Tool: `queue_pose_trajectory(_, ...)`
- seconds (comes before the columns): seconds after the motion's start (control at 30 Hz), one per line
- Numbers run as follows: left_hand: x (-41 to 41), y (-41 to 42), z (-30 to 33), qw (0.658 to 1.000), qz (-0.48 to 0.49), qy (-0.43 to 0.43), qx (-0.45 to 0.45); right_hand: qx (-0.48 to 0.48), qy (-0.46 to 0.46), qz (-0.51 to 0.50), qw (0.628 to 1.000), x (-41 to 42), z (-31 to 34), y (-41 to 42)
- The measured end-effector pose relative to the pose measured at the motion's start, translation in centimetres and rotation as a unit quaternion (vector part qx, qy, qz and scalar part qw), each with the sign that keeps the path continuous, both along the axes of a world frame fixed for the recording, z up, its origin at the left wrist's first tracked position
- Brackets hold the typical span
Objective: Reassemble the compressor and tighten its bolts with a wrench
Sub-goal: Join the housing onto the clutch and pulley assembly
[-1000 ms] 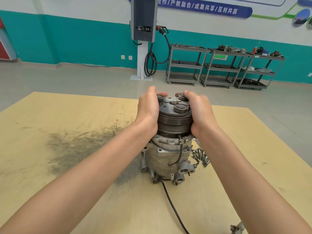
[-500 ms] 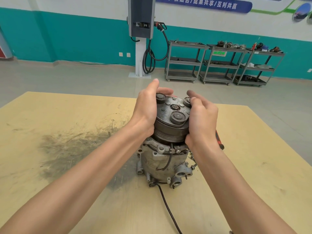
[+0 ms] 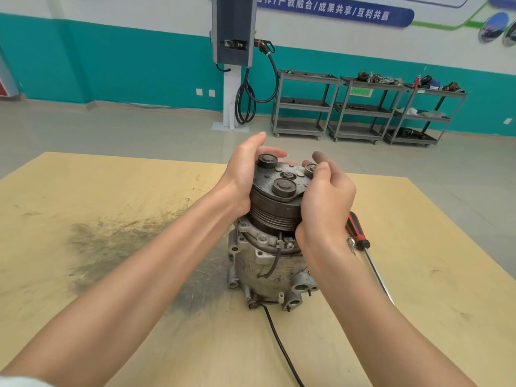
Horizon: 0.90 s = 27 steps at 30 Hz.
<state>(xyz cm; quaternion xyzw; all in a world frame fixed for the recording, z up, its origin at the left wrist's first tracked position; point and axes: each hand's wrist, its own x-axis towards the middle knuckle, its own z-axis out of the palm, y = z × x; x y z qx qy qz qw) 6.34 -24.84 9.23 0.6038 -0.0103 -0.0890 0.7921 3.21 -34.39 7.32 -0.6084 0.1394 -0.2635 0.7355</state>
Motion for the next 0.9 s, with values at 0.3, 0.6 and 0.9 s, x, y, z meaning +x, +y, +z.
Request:
queue_pose_trajectory(0.3, 0.0, 0.1, -0.2, 0.997, -0.056, -0.056, 0.013, 0.02, -0.067, -0.03, 0.997, -1.6, -1.2, 0.6)
queue_pose_trajectory(0.6, 0.0, 0.1, -0.1, 0.996, -0.066, -0.06, 0.012, 0.02, -0.069, -0.049, 0.996, -1.8, -1.1, 0.9)
queue_pose_trajectory(0.9, -2.1, 0.6, -2.1, 0.99, 0.054, -0.127, 0.042, 0.0, 0.002, 0.192, 0.981, -0.9, 0.4, -3.6)
